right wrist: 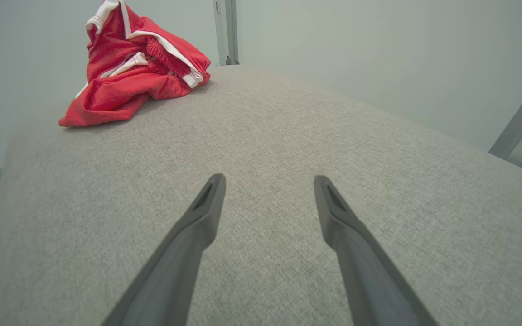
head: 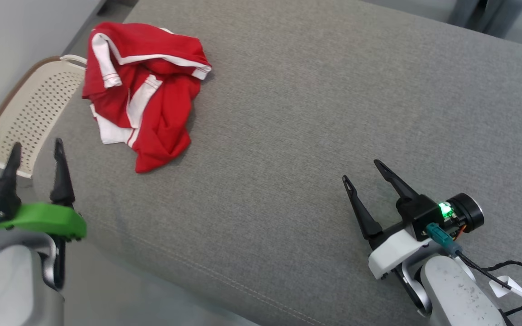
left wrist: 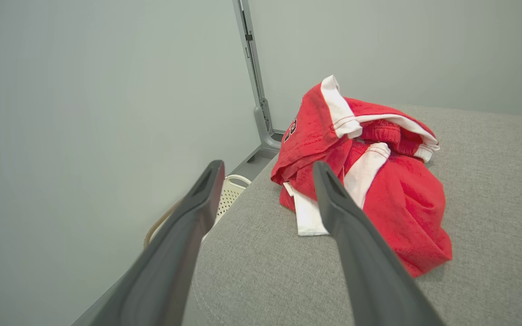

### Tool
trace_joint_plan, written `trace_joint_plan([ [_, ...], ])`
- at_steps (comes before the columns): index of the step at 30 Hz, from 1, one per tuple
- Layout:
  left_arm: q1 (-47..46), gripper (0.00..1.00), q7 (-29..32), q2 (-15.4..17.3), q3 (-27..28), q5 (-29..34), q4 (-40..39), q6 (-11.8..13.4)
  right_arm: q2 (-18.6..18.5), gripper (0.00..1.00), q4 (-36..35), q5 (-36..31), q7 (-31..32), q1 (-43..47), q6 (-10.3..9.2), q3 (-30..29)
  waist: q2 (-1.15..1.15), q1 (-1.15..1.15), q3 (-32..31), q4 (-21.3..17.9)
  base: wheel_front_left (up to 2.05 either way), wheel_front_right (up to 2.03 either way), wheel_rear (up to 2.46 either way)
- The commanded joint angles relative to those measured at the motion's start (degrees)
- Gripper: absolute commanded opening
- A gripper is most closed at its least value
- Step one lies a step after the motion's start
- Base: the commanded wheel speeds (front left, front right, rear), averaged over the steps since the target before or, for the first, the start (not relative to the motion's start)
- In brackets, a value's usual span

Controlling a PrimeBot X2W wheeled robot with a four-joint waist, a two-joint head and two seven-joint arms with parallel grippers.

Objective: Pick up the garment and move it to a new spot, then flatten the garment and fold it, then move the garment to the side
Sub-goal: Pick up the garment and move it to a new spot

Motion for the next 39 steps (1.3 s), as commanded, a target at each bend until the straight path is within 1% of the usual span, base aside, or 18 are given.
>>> trace_joint_plan([
  [1,-3.2,1.0,0.0,1.4,0.3,-0.4,1.3,-0.3,-0.4,1.0,-0.7,0.4,-0.2,-0.9,-0.08,0.2,0.0,0.0,5.6,-5.6,0.0,0.0,0.0],
  [4,-9.3,1.0,0.0,3.4,0.2,-1.2,6.1,-0.5,-1.0,1.0,-1.9,0.5,-0.2,-1.7,-0.08,-0.2,0.0,0.0,8.0,-8.0,0.0,0.0,0.0],
  [10,-20.0,1.0,0.0,8.5,-1.2,-1.2,15.5,-0.6,-1.2,1.0,-3.2,0.3,-0.2,-3.5,-0.08,-0.2,0.0,0.0,12.4,-12.3,0.0,0.0,0.0],
  [16,-27.4,1.0,0.0,11.1,-1.1,-2.0,24.2,-0.5,-1.7,1.0,-4.1,0.7,-0.2,-5.0,-0.08,-1.0,0.0,0.0,16.2,-15.6,0.0,0.0,0.0],
  [18,-29.2,1.0,0.1,11.6,-0.7,-2.3,27.5,0.1,-1.8,1.0,-4.1,1.0,-0.1,-5.1,-0.08,-1.6,0.0,0.0,17.1,-16.4,0.0,0.0,0.0],
  [19,-30.1,1.0,0.2,11.9,-0.8,-2.1,28.9,0.8,-1.9,1.0,-4.1,1.0,0.0,-5.2,-0.09,-1.8,0.0,0.0,17.5,-16.8,0.0,0.0,0.0],
  [20,-31.0,1.0,0.1,12.5,-0.5,-1.6,30.5,2.7,-1.9,1.0,-4.2,1.1,0.0,-5.2,-0.09,-2.1,0.0,0.0,17.9,-17.1,0.0,0.0,0.0],
  [22,-32.0,1.0,0.5,13.0,-0.2,-1.8,33.3,4.2,-1.7,1.0,-3.7,1.3,0.0,-4.9,-0.11,-2.9,0.0,0.0,18.2,-17.8,0.0,0.0,0.0],
  [23,-32.4,0.69,0.5,13.2,-0.3,-1.7,34.1,4.3,-1.6,1.0,-3.5,1.3,0.0,-4.8,-0.11,-2.9,0.0,0.0,18.3,-18.0,0.0,0.0,0.0],
  [24,-33.0,0.0,0.4,13.4,-0.3,-1.9,34.8,4.0,-1.5,1.0,-3.4,1.3,0.0,-4.9,-0.11,-3.2,0.0,0.0,18.5,-18.3,0.0,0.0,0.0],
  [28,-34.0,0.0,-0.1,14.8,-1.0,-1.0,34.9,4.1,-0.9,1.0,-2.6,1.1,0.2,-4.1,-0.16,-3.8,0.0,0.0,17.8,-18.7,0.0,0.0,0.0],
  [30,-34.5,0.0,-0.1,15.3,-1.9,-0.2,31.6,4.0,-0.4,1.0,-2.4,1.3,0.3,-3.7,-0.16,-4.3,0.0,0.0,17.1,-18.9,0.0,0.0,0.0],
  [34,-33.8,0.0,-0.1,15.3,-3.9,1.7,22.5,1.9,1.3,1.0,-2.6,1.7,0.2,-3.0,-0.14,-5.1,0.0,0.0,14.5,-19.5,0.0,0.0,0.0],
  [37,-33.8,0.0,-0.1,13.6,-6.5,2.8,14.7,0.6,2.7,1.0,-2.4,2.1,0.1,-2.1,-0.09,-5.4,0.0,0.0,11.5,-20.4,0.0,0.0,0.0],
  [39,-34.4,0.0,0.0,11.0,-9.3,3.0,10.4,0.1,3.5,1.0,-2.1,2.5,0.0,-1.5,-0.09,-5.7,0.0,0.0,8.9,-21.4,0.0,0.0,0.0],
])
